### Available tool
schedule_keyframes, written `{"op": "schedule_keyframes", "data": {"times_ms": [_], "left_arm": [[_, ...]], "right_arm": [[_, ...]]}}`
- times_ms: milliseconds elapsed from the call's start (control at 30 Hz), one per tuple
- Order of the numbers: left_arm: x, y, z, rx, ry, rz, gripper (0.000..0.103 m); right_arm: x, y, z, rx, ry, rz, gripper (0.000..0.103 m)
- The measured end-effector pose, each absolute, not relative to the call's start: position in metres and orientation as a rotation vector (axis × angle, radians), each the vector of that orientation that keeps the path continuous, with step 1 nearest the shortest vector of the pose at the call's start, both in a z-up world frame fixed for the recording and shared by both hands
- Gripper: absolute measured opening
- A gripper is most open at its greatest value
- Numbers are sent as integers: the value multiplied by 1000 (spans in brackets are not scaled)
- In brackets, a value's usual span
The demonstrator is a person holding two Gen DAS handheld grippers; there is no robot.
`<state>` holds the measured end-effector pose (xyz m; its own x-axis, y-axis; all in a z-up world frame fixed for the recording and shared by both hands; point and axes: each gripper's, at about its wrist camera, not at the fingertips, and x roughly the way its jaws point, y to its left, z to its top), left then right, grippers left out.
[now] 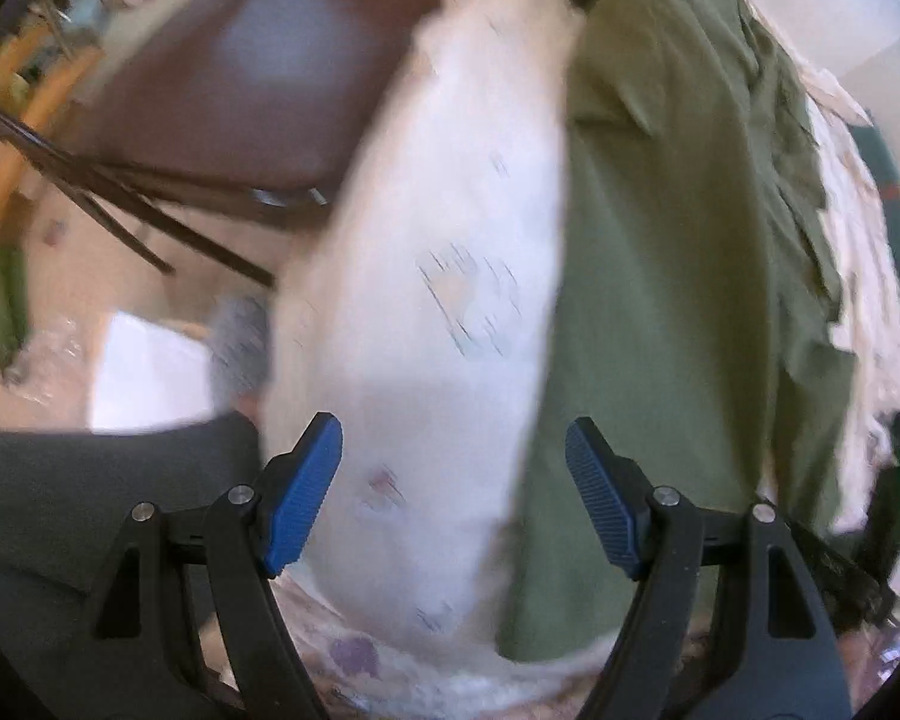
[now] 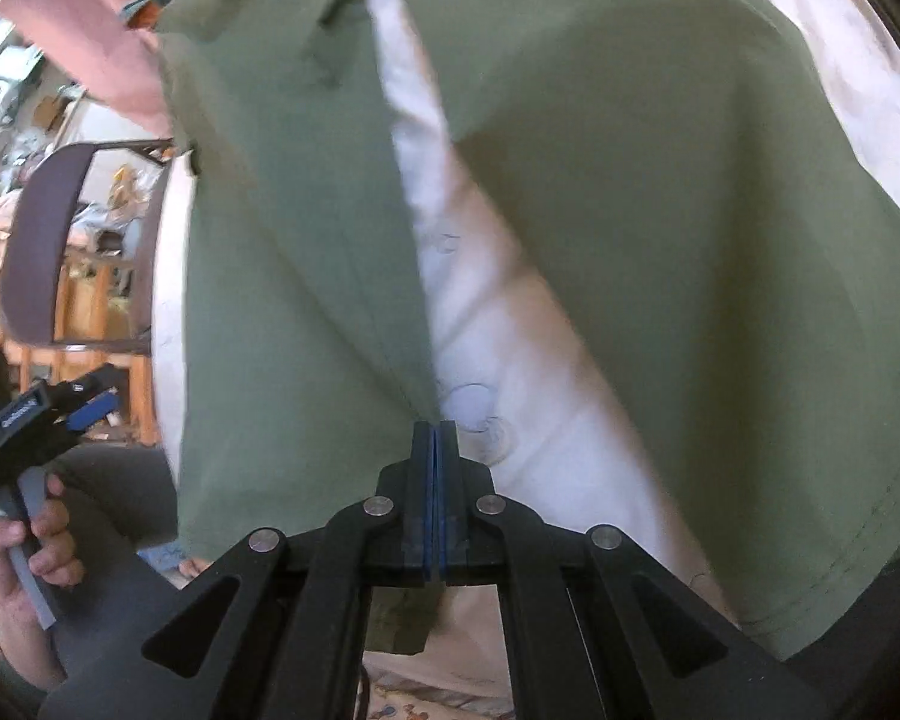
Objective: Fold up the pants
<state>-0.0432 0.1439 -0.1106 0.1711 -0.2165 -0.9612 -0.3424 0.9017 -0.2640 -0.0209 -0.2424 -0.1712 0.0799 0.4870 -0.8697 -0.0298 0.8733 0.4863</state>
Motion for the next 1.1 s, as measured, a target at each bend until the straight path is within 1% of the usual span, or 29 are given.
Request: {"op": "schedule_keyframes", "data": {"times_ms": [33,100,133,167,200,233,300,367,467,533,600,667,733,833,900,967,1000,1033,1067,1100], "left_arm": [[-44,137,-116,-480,1442,67,74],[-49,120,-125,-482,1477,32,63],[-51,109,-131,-462,1501,8,61],[-53,98,-137,-436,1520,-10,56],[-54,87,-144,-399,1536,-18,46],[-54,80,-151,-375,1557,-19,40],[-55,68,-160,-339,1587,-32,1],[-54,57,-150,-268,1556,-76,0],[-60,55,-120,-246,1489,-121,0],[-71,65,-92,-272,1457,-139,0],[-87,76,-62,-245,1421,-155,0],[-95,86,-46,-198,1396,-128,0],[-96,94,-46,-173,1411,-84,0],[-88,94,-63,-172,1451,-70,0],[-84,94,-72,-178,1467,-59,0],[-80,88,-79,-169,1474,-53,0],[-83,87,-78,-167,1474,-53,0],[-84,82,-78,-169,1475,-57,0],[-85,83,-77,-168,1473,-64,0],[-87,83,-75,-167,1470,-72,0]], "right_arm": [[-19,-235,-171,385,1450,407,0],[-18,-236,-174,404,1458,414,0],[-14,-234,-175,415,1460,414,0],[-16,-238,-175,435,1457,414,0],[-15,-240,-176,451,1455,416,0],[-14,-244,-175,468,1453,418,0],[-6,-251,-175,496,1449,424,0],[-5,-242,-173,515,1449,427,0],[-11,-232,-170,544,1446,462,0],[-16,-232,-166,588,1454,511,0],[-27,-222,-158,564,1467,546,0],[-36,-215,-153,525,1490,565,4],[-38,-207,-161,478,1546,551,5],[-30,-199,-172,442,1586,515,5],[-22,-195,-164,479,1554,535,5],[-7,-193,-148,481,1484,550,6],[2,-193,-140,467,1451,541,11],[14,-191,-134,455,1415,526,27],[31,-190,-130,446,1375,509,44],[42,-188,-129,441,1359,500,72]]}}
